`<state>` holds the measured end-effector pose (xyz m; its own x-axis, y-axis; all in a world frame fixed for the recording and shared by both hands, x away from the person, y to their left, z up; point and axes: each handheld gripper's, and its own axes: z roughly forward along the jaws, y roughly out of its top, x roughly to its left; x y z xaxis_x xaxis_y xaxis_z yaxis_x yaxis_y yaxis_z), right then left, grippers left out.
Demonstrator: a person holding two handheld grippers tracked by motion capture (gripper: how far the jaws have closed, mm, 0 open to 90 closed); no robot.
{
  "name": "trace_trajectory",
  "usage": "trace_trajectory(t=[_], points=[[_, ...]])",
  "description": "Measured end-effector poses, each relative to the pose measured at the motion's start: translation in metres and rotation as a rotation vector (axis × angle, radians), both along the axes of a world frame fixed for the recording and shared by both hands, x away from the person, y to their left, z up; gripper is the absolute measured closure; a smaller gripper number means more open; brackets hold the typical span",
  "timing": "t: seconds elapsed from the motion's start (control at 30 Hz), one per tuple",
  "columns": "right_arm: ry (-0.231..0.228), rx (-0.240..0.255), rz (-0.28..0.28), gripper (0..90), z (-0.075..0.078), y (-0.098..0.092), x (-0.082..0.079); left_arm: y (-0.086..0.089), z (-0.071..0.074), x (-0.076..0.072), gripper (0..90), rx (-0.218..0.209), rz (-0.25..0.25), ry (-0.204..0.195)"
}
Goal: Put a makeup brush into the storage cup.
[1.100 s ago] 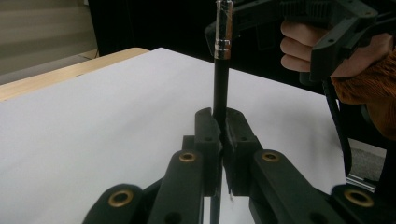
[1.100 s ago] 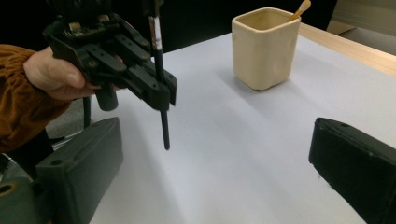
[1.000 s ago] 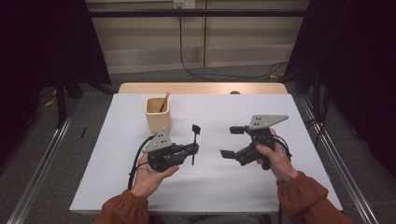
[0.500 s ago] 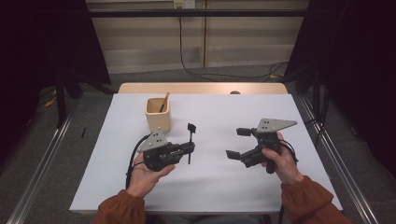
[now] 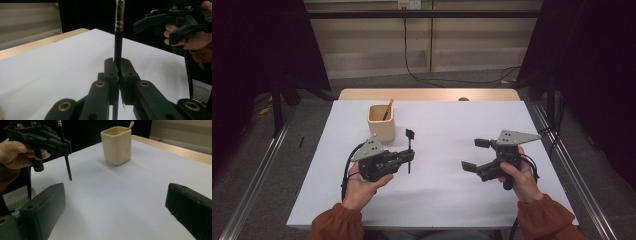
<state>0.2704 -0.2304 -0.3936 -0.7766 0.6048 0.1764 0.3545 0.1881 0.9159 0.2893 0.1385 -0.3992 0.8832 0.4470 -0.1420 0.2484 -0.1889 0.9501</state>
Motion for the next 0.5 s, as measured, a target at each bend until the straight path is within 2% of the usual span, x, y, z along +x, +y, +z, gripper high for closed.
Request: trace_trajectory(t=[0.03, 0.17, 0.33, 0.5], points=[[-0.01, 0.009, -0.004, 2.0, -0.001, -0.001, -0.001, 0.001, 0.0, 0.0, 85.7, -0.004, 0.004, -0.003], [0.005, -0.008, -0.014, 1.7, -0.007, -0.003, -0.004, 0.005, 0.002, 0.001, 85.7, 0.002, 0.009, -0.003], [-0.008, 0.01, -0.038, 1.8, -0.006, -0.008, -0.007, 0.01, 0.003, 0.002, 85.7, -0.004, 0.023, -0.002], [-0.009, 0.023, -0.059, 1.8, -0.013, -0.013, -0.011, 0.017, 0.004, 0.003, 85.7, -0.004, 0.038, -0.004]])
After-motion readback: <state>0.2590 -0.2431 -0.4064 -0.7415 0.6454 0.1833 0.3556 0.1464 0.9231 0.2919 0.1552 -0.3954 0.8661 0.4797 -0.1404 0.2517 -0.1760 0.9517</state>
